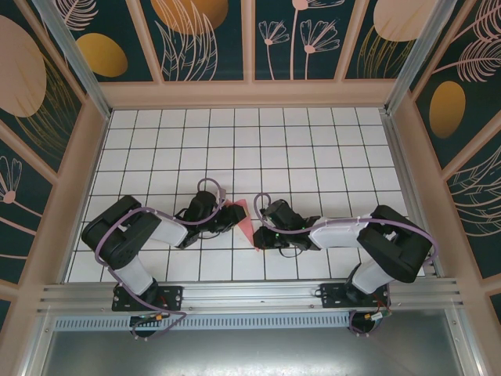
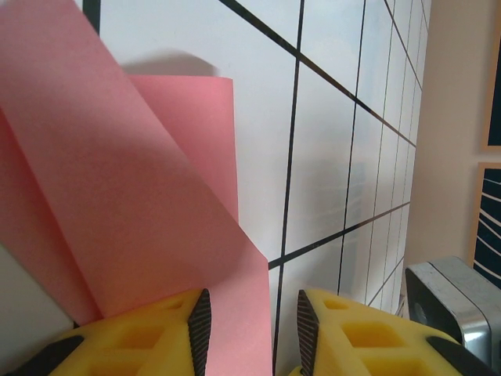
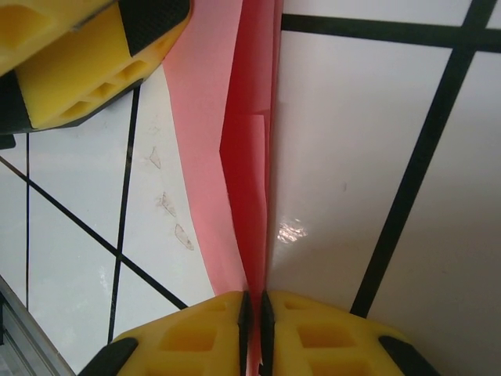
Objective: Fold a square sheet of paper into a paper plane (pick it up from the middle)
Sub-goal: Fold the wing for the fifth time at the center of the table.
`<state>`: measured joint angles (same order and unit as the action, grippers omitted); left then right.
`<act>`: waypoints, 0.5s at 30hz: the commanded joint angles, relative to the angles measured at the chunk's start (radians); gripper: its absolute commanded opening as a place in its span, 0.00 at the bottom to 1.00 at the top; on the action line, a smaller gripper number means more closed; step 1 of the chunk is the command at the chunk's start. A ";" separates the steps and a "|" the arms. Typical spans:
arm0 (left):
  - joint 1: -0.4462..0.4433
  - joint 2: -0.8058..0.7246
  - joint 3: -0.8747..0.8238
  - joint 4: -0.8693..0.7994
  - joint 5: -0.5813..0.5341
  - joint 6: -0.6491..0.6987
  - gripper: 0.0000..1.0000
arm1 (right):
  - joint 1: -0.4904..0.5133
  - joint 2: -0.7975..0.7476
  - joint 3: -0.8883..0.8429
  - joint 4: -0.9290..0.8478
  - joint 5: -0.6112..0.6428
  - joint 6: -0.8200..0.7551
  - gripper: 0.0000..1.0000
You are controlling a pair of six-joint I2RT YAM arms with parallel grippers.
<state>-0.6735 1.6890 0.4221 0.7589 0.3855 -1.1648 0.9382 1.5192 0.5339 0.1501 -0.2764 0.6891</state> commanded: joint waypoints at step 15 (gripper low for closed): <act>-0.005 0.059 -0.014 -0.145 -0.034 0.016 0.37 | -0.024 -0.046 0.077 0.184 -0.131 0.103 0.09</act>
<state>-0.6735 1.6890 0.4221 0.7586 0.3855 -1.1652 0.9154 1.4197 0.5804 0.2283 -0.3180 0.7547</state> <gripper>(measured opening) 0.368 0.104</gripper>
